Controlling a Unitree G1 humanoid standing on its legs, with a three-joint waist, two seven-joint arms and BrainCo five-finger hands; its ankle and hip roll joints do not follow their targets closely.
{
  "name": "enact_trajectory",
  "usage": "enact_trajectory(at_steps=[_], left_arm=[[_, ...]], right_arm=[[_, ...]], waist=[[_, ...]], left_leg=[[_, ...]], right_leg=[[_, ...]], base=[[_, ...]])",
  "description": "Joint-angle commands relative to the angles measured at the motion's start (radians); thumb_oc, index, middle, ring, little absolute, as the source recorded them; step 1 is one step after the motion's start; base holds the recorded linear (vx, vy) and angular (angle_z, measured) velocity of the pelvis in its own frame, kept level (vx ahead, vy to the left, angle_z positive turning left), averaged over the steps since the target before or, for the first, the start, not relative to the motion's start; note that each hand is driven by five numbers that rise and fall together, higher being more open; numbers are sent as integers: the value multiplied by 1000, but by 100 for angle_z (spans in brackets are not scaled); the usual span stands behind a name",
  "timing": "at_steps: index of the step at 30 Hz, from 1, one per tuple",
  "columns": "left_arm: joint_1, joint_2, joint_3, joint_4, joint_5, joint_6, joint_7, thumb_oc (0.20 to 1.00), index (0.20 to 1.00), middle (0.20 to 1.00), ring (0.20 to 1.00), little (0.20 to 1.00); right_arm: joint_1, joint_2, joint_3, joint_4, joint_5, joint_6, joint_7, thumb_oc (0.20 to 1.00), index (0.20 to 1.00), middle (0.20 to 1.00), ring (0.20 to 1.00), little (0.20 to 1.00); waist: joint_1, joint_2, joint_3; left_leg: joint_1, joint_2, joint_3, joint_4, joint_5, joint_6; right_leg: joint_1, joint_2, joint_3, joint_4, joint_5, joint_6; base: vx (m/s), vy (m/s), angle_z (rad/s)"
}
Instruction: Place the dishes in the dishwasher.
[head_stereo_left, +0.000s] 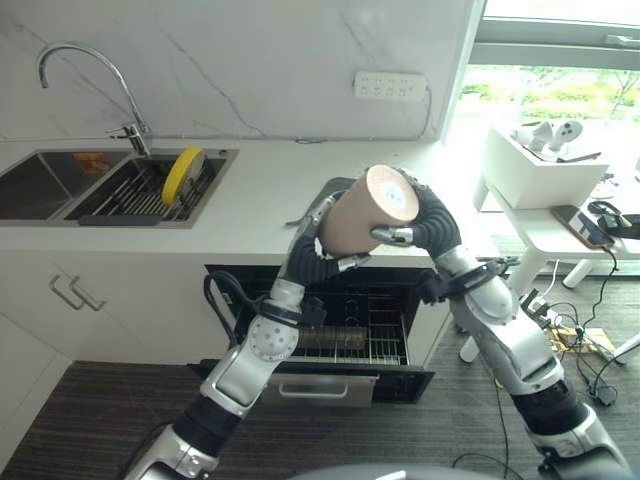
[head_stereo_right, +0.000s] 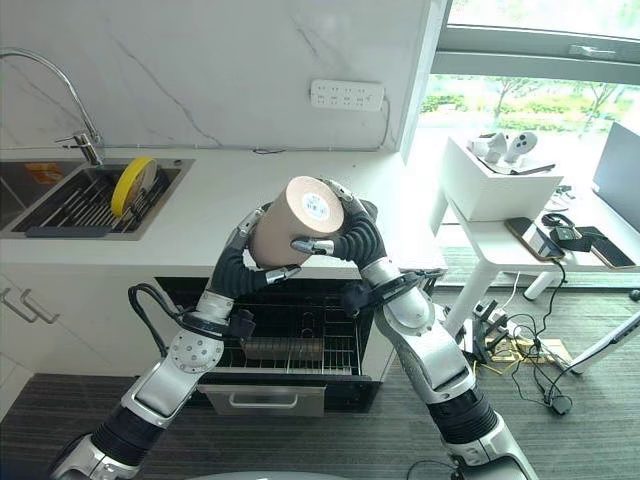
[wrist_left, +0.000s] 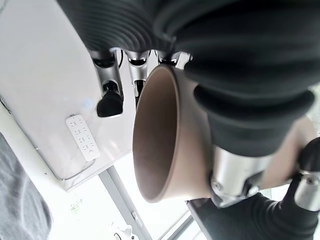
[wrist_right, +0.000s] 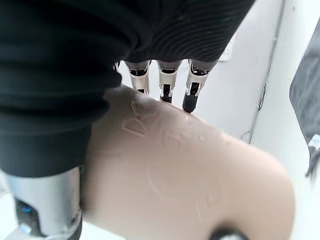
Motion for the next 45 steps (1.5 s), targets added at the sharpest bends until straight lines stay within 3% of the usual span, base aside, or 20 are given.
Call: enact_trajectory(at_steps=[1,14,15,16,21,29,36,45], left_arm=[[-157,22,-72,-32,12,-59,-34,200,200,200,200,200],[-155,20,-75,-28,-67,-39,-102,200,200,200,200,200],[-150,18,-78,-28,-73,-33,-116,523,523,523,523,523],[-146,19,-78,-27,-74,-27,-125,1000,1000,1000,1000,1000],[-124,26,-63,-21,-109,-22,-120,1000,1000,1000,1000,1000],[-47,33,41,-52,-248,-8,-107,1000,1000,1000,1000,1000],[76,64,232,-97,-326,-10,-97,1000,1000,1000,1000,1000],[180,70,389,-156,-435,-1,-148,1000,1000,1000,1000,1000]], right_arm=[[-177,31,17,-19,-9,-50,64,200,200,200,200,200],[-159,20,7,-29,-104,-133,18,200,200,200,200,200],[-157,17,5,-38,-103,-130,19,200,200,200,200,200],[-153,15,4,-36,-102,-135,19,200,200,200,200,200],[-134,-1,1,-31,-118,-140,7,200,200,200,200,200],[-60,-34,-49,-44,-168,-163,-32,200,200,200,200,200],[54,-92,-152,-44,-204,-219,-61,200,200,200,200,200],[170,-123,-261,-91,-213,-227,-25,200,200,200,200,200]], waist=[[16,-22,22],[7,-15,26],[5,-14,27],[4,-13,27],[5,-10,32],[17,-10,40],[30,-9,46],[29,-10,56]], left_leg=[[32,53,21,7,-82,5],[38,49,26,7,-85,8],[38,49,28,7,-84,8],[38,49,29,7,-84,8],[38,47,29,7,-84,8],[37,43,21,7,-86,10],[36,44,13,7,-84,8],[32,43,12,7,-79,5]], right_leg=[[73,-89,6,4,-131,68],[72,-89,15,4,-130,70],[71,-89,17,4,-130,70],[70,-89,18,4,-129,70],[70,-89,19,4,-129,71],[71,-89,13,4,-129,69],[73,-89,5,4,-128,65],[76,-85,-3,4,-132,61]], base=[[0,0,0],[0,0,0],[0,0,0],[0,0,0],[0,0,0],[0,0,0],[0,0,0],[54,1,6]])
